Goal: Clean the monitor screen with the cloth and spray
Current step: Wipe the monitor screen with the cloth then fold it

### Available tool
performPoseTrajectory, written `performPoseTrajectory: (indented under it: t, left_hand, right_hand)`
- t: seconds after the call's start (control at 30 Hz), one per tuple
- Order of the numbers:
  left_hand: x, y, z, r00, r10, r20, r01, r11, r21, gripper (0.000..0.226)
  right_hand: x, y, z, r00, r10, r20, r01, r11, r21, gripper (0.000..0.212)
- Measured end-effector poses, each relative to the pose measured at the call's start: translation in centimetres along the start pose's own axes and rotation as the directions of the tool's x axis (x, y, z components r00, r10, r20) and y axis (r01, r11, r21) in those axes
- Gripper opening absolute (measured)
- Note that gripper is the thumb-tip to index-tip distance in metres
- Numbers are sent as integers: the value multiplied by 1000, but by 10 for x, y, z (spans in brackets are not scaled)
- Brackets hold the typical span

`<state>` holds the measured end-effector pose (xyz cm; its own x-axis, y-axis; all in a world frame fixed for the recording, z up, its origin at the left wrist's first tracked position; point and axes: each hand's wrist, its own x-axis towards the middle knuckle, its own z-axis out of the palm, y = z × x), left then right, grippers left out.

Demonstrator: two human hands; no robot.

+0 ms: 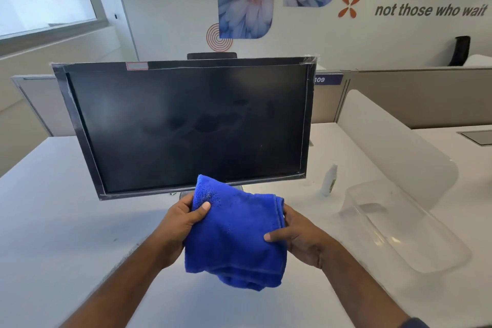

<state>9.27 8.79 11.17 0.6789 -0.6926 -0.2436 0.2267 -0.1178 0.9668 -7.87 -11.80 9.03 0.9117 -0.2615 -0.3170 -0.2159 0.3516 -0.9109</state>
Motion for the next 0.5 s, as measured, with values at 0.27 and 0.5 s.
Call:
performPoseTrajectory:
  t: [0.27,0.5]
  left_hand:
    - [-12,5,-28,997,-62,-49,63,997,33,60]
    - [-19,9,-45,988,-54,142,-7,918,396,88]
  right_hand:
    - [-11,-5,30,909,32,-415,-23,999,27,68]
    - [-24,-11,49,918,-10,-396,-19,997,-70,22]
